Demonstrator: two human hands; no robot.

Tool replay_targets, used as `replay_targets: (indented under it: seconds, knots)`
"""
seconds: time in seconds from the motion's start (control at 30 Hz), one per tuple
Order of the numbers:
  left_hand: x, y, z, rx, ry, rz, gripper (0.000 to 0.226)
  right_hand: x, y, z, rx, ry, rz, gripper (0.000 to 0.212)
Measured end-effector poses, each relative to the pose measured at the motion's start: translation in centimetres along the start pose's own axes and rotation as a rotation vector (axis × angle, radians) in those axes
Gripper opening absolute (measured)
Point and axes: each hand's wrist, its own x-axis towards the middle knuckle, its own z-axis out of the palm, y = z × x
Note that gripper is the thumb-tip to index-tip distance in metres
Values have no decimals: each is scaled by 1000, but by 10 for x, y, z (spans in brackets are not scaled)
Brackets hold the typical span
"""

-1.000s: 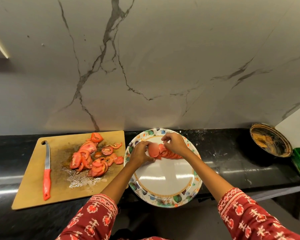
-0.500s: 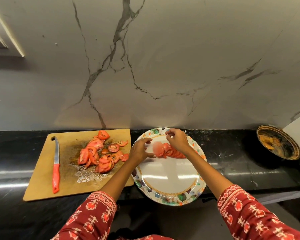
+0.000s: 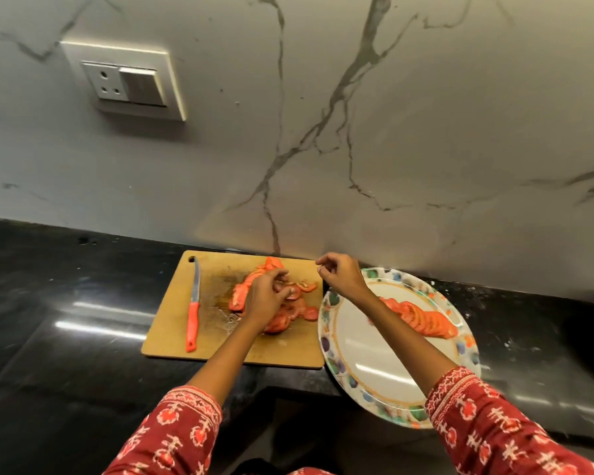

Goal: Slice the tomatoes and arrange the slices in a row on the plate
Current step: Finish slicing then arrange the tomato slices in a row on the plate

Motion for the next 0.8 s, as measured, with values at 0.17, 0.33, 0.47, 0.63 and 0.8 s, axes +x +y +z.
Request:
replay_targets:
  seconds: [0.17,0.33,0.47,0.63,0.8]
  knots:
    - [-2,-42,-60,15,197,-139,33,2,-23,33,-32,-91,-12,20]
    - [-7,-73,-92,42,167,-184,29,-3,-35,60,-39,-241,-18,21]
    - [-5,-82,-93,27,47,-206,33,-7,-42,71,-71,-230,4,21]
    - [-1,-76,-88,12,-140,-196,54,-8,-65,91,-95,-191,97,21]
    - [5,-69,-84,53,-318,-212,77,-6,-81,106,-165,-206,224,22]
